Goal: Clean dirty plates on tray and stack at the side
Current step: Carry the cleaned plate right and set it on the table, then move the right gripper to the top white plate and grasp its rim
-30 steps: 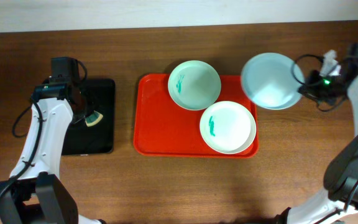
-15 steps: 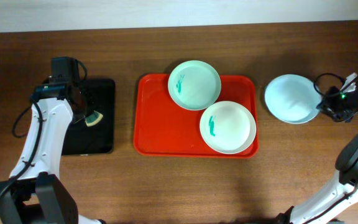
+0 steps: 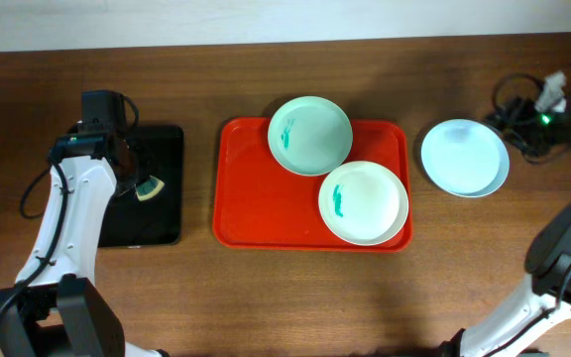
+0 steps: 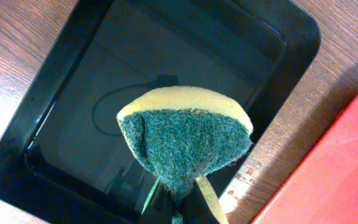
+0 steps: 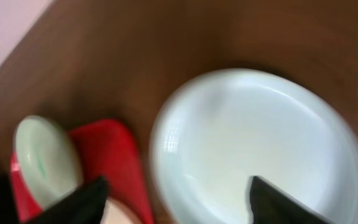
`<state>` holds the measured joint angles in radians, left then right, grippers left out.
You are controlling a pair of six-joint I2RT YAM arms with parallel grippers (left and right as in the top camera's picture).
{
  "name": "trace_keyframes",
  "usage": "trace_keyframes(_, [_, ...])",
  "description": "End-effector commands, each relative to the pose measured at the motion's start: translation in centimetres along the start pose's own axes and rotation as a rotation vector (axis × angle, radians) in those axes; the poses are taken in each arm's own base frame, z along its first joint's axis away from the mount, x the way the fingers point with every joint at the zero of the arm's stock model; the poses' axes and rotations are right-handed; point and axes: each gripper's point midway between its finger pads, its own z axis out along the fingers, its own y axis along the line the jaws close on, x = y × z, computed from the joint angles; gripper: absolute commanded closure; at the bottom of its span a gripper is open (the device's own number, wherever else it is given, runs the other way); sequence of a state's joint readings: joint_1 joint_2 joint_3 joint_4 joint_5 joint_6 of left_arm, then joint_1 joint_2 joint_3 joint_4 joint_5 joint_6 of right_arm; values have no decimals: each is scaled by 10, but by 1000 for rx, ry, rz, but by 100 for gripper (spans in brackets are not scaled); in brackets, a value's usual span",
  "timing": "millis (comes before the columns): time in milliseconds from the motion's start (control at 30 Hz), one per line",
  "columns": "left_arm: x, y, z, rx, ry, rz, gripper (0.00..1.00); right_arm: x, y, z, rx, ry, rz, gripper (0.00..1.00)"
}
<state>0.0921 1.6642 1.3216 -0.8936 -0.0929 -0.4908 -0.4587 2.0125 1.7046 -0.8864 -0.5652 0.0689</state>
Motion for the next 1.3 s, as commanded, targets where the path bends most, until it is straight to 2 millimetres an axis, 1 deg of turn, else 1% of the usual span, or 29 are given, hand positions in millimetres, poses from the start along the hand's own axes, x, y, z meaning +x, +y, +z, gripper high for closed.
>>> trace_keyframes(0, [-4, -1, -6, 12, -18, 5, 100, 14, 102, 19, -123, 26, -309, 22])
trace_keyframes(67, [-4, -1, -6, 12, -18, 6, 100, 30, 125, 44, -92, 63, -421, 22])
trace_keyframes(100, [-4, -1, -6, 12, -18, 6, 100, 43, 138, 68, -27, 84, -493, 22])
trace_keyframes(133, [-4, -1, -6, 12, -18, 6, 100, 54, 147, 87, 23, 97, -547, 22])
trace_keyframes(267, [-4, -1, -6, 12, -18, 6, 100, 87, 172, 135, 96, 138, -664, 23])
trace_keyframes(300, [-4, -1, -6, 12, -18, 6, 100, 96, 175, 146, 107, 152, -684, 25])
trace_keyframes(333, [-4, -1, -6, 12, -18, 6, 100, 99, 174, 152, 121, 158, -682, 26])
trace_keyframes(400, [-4, -1, -6, 12, -18, 6, 100, 103, 166, 163, 179, 163, -642, 27])
trace_keyframes(467, [-4, -1, -6, 12, -18, 6, 100, 108, 159, 173, 191, 180, -617, 29])
trace_keyframes(600, [-4, -1, -6, 12, -19, 6, 100, 119, 154, 185, 169, 221, -604, 31])
trace_keyframes(667, [-5, -2, -6, 14, -21, 5, 100, 121, 156, 188, 148, 229, -601, 35])
trace_keyframes(767, [-5, -2, -6, 14, -21, 5, 100, 125, 155, 192, 147, 241, -601, 38])
trace_keyframes(900, [-5, -2, -6, 14, -21, 5, 100, 128, 151, 199, 154, 244, -555, 48])
trace_keyframes(933, [-5, -2, -6, 14, -21, 5, 100, 129, 151, 201, 150, 245, -555, 54])
trace_keyframes(1033, [-5, -2, -6, 14, -22, 5, 100, 129, 151, 202, 148, 243, -557, 75])
trace_keyframes(1067, [-5, -2, -6, 15, -23, 5, 100, 130, 153, 202, 137, 246, -556, 78])
trace_keyframes(1100, [-6, -2, -6, 15, -24, 5, 100, 131, 157, 201, 119, 249, -555, 80])
trace_keyframes(1133, [-6, -2, -6, 17, -27, 5, 100, 133, 165, 200, 79, 257, -552, 89])
trace_keyframes(1167, [-7, -2, -6, 17, -27, 5, 100, 134, 169, 198, 58, 261, -550, 95])
trace_keyframes(1267, [-7, -3, -5, 17, -28, 5, 100, 139, 188, 189, -2, 270, -558, 96])
